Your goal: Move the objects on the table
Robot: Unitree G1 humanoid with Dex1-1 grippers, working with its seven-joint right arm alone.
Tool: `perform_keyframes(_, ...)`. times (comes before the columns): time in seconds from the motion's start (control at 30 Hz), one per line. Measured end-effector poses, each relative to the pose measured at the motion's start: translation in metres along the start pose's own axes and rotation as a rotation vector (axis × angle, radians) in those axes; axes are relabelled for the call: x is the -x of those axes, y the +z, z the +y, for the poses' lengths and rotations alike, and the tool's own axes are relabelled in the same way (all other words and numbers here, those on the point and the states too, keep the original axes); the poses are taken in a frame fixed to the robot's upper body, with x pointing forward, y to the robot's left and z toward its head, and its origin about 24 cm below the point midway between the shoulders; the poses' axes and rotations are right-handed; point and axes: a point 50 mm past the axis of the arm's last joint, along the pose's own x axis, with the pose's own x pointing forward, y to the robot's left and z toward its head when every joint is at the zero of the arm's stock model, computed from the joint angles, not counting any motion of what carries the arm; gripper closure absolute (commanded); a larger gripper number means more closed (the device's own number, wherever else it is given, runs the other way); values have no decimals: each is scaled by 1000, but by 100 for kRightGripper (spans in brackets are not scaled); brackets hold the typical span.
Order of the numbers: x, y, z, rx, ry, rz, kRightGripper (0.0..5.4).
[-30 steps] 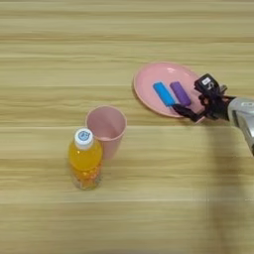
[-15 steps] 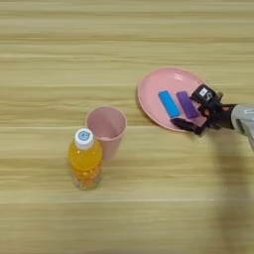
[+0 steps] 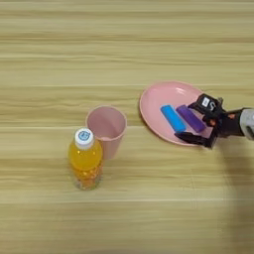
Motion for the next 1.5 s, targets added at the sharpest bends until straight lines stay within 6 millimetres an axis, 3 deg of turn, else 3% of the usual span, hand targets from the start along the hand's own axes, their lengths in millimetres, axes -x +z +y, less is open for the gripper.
perform_keyframes(0.73, 26, -8, 31, 156, 277, 81, 7)
perform_keyframes(1.2, 42, -14, 65, 167, 465, 73, 7)
perform_keyframes(1.5, 47, -12, 69, 174, 476, 55, 7)
